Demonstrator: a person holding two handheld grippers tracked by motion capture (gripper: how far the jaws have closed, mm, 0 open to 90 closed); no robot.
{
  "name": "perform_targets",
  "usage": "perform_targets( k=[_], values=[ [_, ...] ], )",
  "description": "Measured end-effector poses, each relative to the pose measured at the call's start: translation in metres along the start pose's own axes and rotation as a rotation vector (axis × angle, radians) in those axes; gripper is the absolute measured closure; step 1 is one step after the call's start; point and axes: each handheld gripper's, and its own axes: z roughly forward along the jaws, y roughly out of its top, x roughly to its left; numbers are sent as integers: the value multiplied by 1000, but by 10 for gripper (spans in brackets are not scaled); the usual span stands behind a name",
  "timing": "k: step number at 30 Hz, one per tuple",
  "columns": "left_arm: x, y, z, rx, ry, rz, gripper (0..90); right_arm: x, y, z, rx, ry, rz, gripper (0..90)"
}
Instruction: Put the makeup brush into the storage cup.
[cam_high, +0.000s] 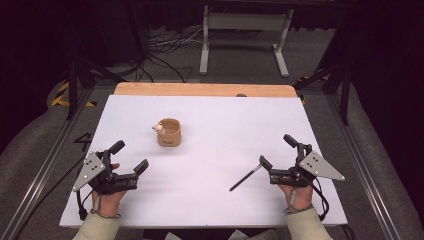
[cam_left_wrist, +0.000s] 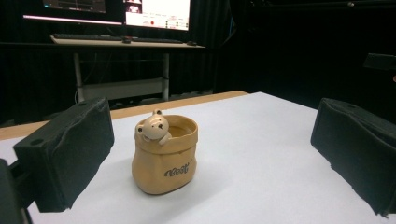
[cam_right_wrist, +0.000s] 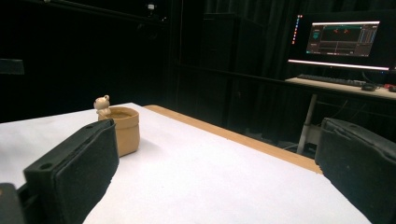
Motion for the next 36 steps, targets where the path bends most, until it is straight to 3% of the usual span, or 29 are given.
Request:
perform_targets(
  k=[7,21,25,26,29,31,32,36],
  values=[
    [-1,3,-2,4,7,12,0,2,1,0,15,19,-6,0],
    [-2,5,-1,9,0,4,0,-1,6,-3,52,0,20,3],
    [-4,4,0,18,-4,9,0,-1,14,-1,169,-12,22,17],
    [-4,4,-1,27,-4,14,0,-1,14,-1,169,-12,22,17],
    [-4,5,-3,41,-2,21,1,1,24,4,268,-25,16,17],
    [-3,5,-5,46,3,24,1,3,30,11,361,-15,42,17],
    [-3,5,-5,46,3,24,1,3,30,11,361,-15,42,17],
    [-3,4,-6,69,15,25,2,5,38,21,474,8,72,21]
  ],
)
